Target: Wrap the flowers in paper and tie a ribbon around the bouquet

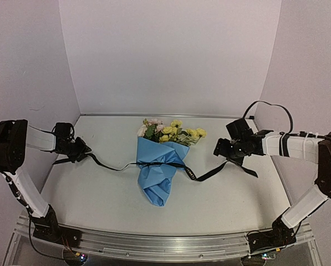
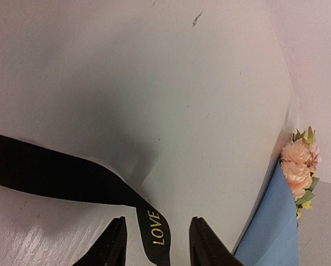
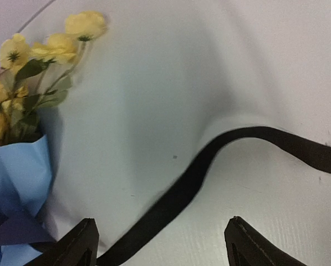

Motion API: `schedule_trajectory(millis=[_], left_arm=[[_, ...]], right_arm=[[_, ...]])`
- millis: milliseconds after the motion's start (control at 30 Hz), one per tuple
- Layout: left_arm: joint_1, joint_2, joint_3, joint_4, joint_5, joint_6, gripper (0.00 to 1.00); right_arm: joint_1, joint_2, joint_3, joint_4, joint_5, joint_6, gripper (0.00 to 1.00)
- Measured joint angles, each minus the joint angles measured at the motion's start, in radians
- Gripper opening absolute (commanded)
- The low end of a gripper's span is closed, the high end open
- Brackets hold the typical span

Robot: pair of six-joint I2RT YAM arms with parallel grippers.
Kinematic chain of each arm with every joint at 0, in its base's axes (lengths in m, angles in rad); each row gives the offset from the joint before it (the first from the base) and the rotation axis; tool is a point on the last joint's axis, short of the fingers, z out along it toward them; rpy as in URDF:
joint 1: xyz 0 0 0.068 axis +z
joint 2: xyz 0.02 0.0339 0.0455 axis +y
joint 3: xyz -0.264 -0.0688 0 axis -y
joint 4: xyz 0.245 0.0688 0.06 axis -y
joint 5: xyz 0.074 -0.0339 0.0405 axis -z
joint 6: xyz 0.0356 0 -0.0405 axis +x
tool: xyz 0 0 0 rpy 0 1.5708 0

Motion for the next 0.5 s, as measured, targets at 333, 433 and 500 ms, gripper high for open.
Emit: schedule_trajectory(millis=[333,433,500], left_arm=[[-0.092,-0.024,0.120,-0.097,-0.084,0.085,0.56],[-0.126,-0.045,0.146,-0.117,-0.104,0.114,0.52],[-0.162,-0.049,0.170,-0.116,-0.099,0.130,0.46]], right_arm=[[0.131,0.144,0.310,0.066,-0.207,-0.240,0.86],[0.151,0.245,0.430,0.060,-0.272,-0.277,0.84],[0.159,0.321,0.518,0.051,-0.314,-0.295,0.82]])
